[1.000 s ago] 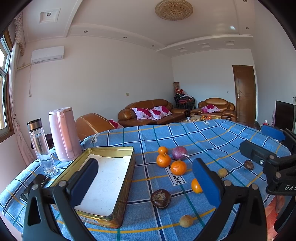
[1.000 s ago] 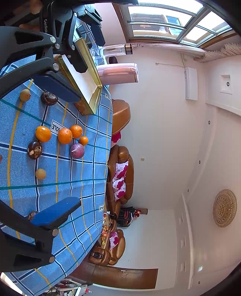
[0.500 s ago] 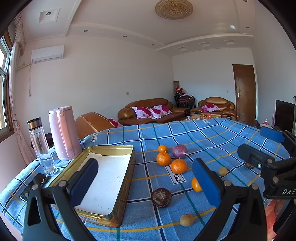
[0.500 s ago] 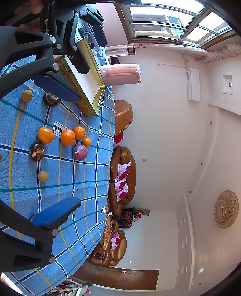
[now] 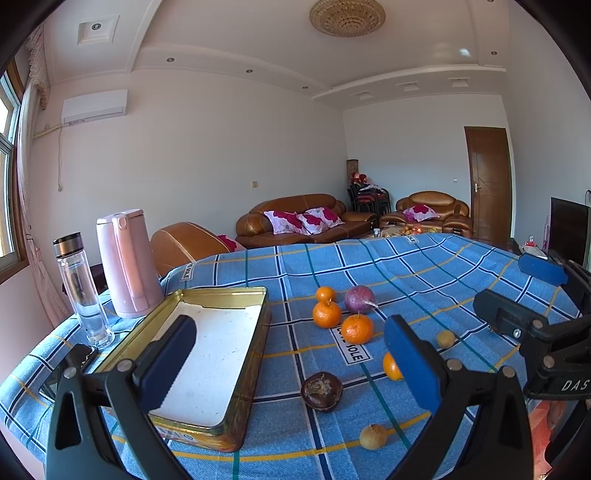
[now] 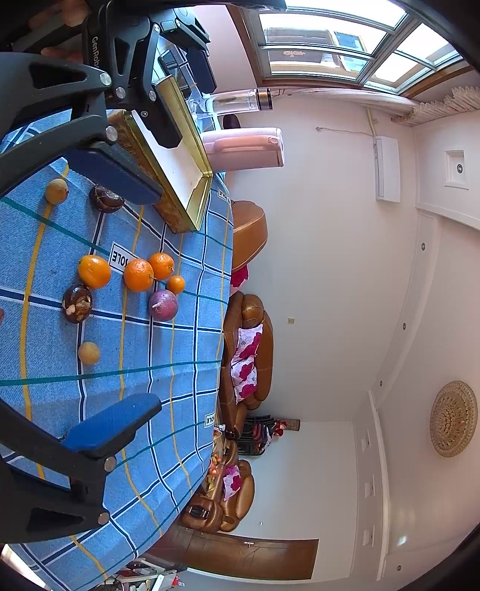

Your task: Organize fruits

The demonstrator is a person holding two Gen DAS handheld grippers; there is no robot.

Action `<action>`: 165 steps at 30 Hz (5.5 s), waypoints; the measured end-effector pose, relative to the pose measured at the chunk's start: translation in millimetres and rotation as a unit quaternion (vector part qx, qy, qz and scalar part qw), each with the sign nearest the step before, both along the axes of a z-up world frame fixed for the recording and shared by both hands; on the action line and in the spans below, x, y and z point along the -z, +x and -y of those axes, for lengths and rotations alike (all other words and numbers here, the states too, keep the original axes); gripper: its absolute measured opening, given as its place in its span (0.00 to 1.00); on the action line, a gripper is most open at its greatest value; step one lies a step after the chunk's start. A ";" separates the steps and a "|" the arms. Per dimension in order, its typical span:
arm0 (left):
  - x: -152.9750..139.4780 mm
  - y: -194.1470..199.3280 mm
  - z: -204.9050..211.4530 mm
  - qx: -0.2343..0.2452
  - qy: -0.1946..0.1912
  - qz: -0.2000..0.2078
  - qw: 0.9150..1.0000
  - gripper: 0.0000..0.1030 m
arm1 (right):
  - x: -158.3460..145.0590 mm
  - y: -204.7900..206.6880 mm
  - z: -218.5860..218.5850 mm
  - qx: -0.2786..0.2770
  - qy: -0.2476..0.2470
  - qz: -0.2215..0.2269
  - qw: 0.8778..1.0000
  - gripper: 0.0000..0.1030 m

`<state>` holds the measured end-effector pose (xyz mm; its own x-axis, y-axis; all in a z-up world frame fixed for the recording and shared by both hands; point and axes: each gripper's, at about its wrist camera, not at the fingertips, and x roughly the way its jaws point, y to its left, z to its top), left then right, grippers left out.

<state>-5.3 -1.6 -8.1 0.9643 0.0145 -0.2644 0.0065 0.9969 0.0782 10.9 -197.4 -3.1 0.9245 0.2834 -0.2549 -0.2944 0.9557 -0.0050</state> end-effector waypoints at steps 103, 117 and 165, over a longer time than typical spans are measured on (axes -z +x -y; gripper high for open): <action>64.2 73.8 28.6 0.099 -0.025 -0.143 0.984 0.26 | 81.9 76.1 80.5 0.100 -0.076 -0.146 0.981 0.39; 48.8 73.0 27.0 0.090 -0.022 -0.115 0.989 0.26 | 59.7 56.7 48.8 0.062 -0.071 -0.088 0.992 0.39; 20.2 69.6 -26.1 0.009 -0.017 -0.042 0.999 0.26 | -5.8 46.6 -51.6 -0.080 -0.083 0.031 0.993 0.39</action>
